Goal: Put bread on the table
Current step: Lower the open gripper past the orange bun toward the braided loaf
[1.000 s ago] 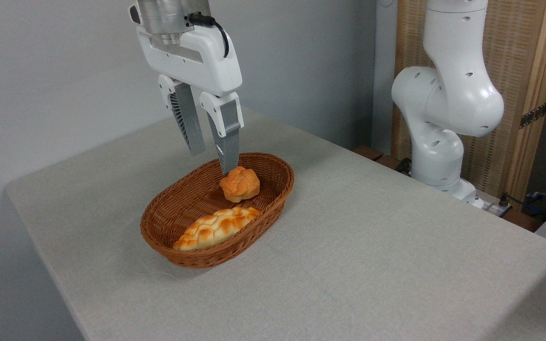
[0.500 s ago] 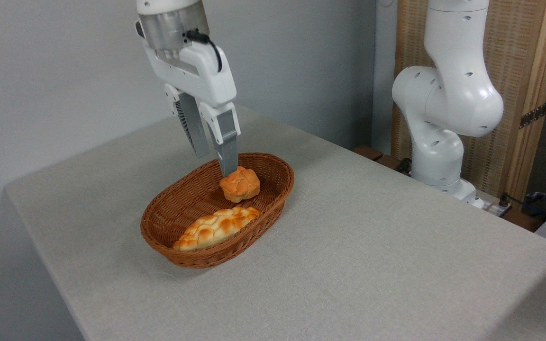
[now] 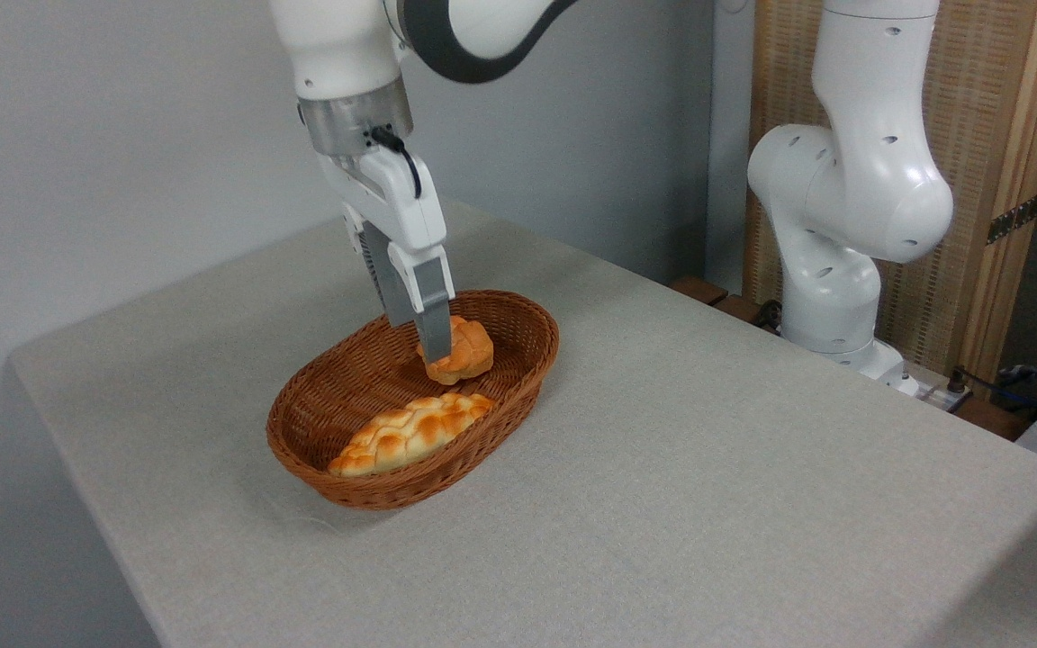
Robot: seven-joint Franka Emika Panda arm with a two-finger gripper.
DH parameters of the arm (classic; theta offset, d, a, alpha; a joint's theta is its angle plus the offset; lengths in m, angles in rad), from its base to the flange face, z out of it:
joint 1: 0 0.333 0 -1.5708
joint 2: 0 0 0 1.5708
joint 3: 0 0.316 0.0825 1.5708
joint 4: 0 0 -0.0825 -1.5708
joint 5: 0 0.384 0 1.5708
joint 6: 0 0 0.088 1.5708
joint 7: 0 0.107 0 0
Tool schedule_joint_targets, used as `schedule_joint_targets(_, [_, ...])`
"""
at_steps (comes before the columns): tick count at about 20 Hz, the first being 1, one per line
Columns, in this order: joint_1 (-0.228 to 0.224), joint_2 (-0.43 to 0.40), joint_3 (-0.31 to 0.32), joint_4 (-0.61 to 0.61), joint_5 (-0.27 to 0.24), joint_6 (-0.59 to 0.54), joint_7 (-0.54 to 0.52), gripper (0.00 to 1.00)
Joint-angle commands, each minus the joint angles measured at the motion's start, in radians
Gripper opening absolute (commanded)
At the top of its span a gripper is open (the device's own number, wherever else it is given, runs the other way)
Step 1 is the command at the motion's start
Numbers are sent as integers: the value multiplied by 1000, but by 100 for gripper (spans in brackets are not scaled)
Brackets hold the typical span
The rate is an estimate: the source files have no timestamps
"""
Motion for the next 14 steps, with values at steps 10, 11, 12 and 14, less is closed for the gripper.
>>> schedule_joint_targets(10, [-12, 18, 12, -135, 56, 208, 15, 100])
schedule_joint_targets(11, [-12, 18, 12, -138, 62, 208, 15, 100])
schedule_joint_targets(12, [-10, 21, 12, -149, 73, 210, 15, 100])
schedule_joint_targets(14, [-10, 30, 14, -163, 73, 210, 13, 100])
